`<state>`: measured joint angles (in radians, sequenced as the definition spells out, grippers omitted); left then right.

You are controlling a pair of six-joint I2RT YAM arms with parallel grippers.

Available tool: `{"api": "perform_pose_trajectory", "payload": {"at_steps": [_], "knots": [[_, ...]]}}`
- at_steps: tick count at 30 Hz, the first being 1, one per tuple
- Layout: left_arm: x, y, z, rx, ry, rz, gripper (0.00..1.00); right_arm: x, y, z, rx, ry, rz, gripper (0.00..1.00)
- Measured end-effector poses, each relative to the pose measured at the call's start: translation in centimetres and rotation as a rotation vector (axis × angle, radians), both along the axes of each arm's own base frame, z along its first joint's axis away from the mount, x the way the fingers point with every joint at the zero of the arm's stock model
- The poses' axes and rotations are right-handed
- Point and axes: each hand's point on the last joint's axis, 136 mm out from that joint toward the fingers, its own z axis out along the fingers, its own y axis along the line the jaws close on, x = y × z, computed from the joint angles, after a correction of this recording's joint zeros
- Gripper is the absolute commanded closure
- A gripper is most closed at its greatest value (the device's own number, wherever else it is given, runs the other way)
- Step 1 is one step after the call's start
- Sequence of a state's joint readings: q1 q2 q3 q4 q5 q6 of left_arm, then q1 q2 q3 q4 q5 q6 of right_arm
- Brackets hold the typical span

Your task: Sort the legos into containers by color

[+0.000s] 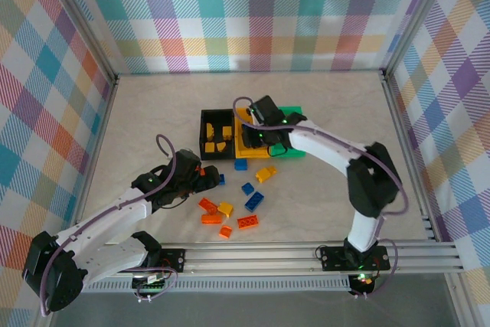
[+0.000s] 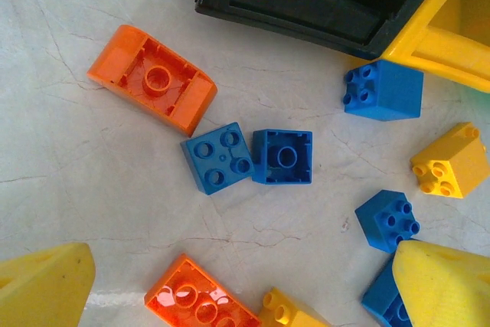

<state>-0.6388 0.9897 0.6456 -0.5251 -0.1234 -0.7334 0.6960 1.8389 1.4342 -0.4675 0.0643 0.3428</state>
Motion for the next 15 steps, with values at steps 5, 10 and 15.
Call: {"api": "perform_pose_trajectory", "payload": {"at_steps": [5,10,15], "knots": [[-0.1,0.2,0.0,0.006,0.003,0.002,0.00,3.2,0.4,-2.9,-0.050,0.045,-0.047,0.58],[-0.3,0.4,-0.2,0.017,0.011,0.005,0.00,4.4,0.4,-3.4,-0.066,0.061,-0.071,0.39],[-0.3,0.4,-0.2,0.018,0.011,0.006,0.00,4.5,0.5,-2.8,-0.056,0.054,-0.076,0.36]]}}
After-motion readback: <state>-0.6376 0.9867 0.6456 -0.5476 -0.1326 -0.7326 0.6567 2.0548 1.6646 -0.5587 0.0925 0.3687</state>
